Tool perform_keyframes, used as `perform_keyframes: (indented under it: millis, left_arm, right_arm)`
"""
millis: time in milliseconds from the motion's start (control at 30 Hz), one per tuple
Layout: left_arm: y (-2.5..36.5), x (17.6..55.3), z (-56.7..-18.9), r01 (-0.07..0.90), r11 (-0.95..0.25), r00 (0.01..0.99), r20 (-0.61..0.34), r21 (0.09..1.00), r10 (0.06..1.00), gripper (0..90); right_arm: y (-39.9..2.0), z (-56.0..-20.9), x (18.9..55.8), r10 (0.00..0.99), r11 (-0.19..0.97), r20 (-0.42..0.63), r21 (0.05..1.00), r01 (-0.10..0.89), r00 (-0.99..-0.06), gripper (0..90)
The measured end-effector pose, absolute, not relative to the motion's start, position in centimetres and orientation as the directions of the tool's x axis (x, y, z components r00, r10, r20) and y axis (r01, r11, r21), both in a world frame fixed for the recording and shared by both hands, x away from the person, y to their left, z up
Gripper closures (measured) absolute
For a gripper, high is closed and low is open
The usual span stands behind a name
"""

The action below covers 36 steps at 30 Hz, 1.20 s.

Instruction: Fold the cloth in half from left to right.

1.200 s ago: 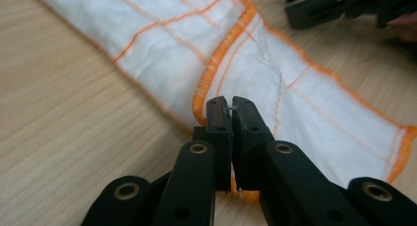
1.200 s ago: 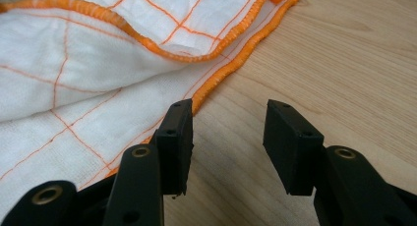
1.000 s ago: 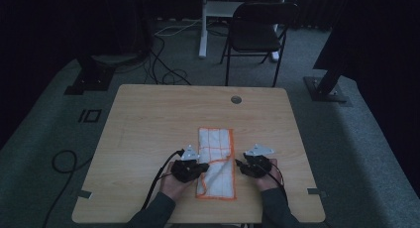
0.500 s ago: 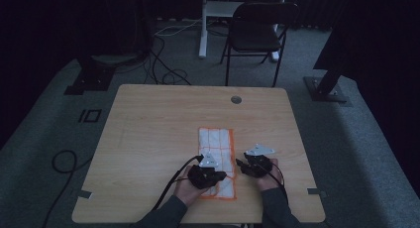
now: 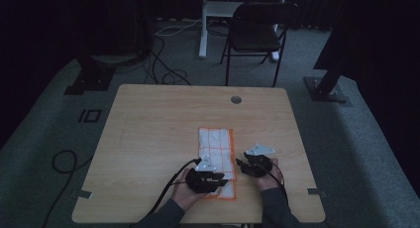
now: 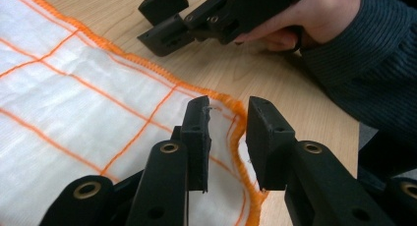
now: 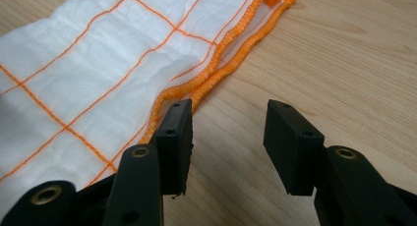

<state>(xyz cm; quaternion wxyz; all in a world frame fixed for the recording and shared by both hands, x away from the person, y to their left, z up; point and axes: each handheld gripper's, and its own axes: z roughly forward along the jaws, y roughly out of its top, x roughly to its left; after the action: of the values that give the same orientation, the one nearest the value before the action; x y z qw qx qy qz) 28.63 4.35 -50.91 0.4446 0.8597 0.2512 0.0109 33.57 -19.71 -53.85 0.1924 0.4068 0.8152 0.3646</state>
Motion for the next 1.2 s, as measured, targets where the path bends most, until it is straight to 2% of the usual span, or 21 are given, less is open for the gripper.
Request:
perform_keyframes:
  millis: [733, 833, 900, 1200]
  left_arm:
    - [9.5, 27.6, -53.3, 0.491, -0.468, 0.805, -0.178, 0.734, 0.565, 67.9]
    - [9.7, 27.6, -53.5, 0.495, -0.468, 0.802, -0.178, 0.732, 0.570, 67.9]
    - [9.8, 27.6, -53.6, 0.497, -0.469, 0.800, -0.177, 0.730, 0.573, 68.1]
    - [10.0, 27.6, -53.8, 0.500, -0.472, 0.797, -0.173, 0.726, 0.578, 69.3]
  right_arm:
    - [-19.2, -53.1, 35.8, 0.816, 0.368, -0.005, 0.776, 0.513, -0.578, 55.8]
    - [-18.9, -52.9, 36.4, 0.810, 0.357, 0.014, 0.780, 0.513, -0.586, 66.5]
    - [-18.5, -52.7, 36.8, 0.806, 0.364, 0.001, 0.787, 0.498, -0.591, 69.9]
    - [-17.8, -52.7, 39.8, 0.854, 0.324, -0.001, 0.783, 0.531, -0.520, 70.9]
